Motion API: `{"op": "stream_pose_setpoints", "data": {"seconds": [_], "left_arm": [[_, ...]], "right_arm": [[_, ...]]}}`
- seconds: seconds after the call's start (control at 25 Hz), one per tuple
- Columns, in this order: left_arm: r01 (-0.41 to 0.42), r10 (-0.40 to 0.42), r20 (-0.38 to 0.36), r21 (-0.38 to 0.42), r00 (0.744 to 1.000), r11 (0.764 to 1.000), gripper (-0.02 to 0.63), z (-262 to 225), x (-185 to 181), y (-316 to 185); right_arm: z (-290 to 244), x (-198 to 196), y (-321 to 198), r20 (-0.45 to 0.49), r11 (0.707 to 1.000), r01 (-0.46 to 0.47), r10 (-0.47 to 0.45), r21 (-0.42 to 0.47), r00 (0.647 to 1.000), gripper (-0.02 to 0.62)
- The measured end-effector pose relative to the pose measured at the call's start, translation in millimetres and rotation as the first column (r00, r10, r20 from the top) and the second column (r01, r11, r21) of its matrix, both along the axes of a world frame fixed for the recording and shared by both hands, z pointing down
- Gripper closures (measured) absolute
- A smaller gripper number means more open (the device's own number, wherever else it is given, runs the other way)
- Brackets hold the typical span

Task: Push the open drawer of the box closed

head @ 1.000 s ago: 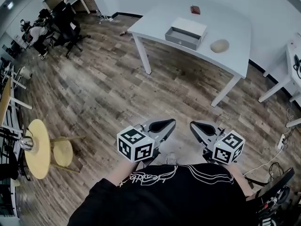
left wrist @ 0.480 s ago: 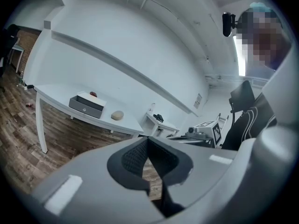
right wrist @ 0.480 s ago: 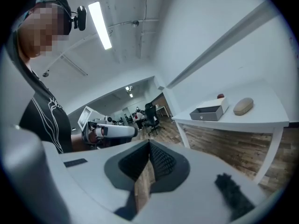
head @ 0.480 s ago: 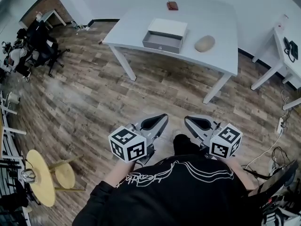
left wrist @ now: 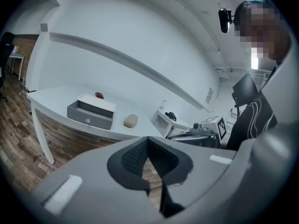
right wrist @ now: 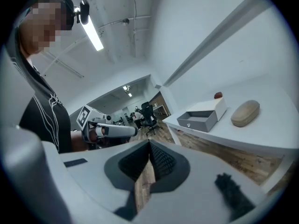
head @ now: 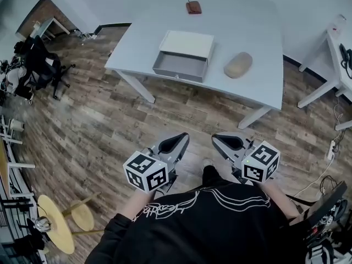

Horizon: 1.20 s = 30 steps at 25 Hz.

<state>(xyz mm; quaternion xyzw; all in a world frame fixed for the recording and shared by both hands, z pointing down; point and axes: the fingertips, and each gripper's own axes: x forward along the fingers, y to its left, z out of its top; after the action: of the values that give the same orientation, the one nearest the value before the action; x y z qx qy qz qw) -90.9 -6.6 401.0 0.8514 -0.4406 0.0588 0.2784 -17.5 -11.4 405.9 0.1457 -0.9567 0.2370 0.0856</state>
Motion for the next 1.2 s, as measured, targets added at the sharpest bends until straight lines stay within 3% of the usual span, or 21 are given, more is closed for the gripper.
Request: {"op": "stream_pose_setpoints", "data": {"seconds": [0.28,0.44,0.96,1.2], "left_arm": [[0.038,-0.040,0.034,0.038,0.999,0.999,0.598,-12,-5,-79],[0.083,-0.083,0.002,0.033,0.997,0.996,0.598,-9,-19,-91],[0.025,-0.025,0.009,0.031,1.000,0.999,0.598,-11,-47,-153],[-0.002,0.002,0.019,-0.003,1.000,1.000,0.598,4,-58,-177]], "right_arm": [[-6,-6,-76,0.000,0.999,0.045,-0.045,0.024,0.999,0.588],[-13,-15,-97,0.015,0.998,0.030,-0.031,0.061,0.999,0.588],[-31,-44,-164,0.024,0.997,-0.003,0.001,0.080,1.000,0.588],[-20,-58,-185,0.015,0.999,-0.012,0.012,0.048,1.000,0.588]]}}
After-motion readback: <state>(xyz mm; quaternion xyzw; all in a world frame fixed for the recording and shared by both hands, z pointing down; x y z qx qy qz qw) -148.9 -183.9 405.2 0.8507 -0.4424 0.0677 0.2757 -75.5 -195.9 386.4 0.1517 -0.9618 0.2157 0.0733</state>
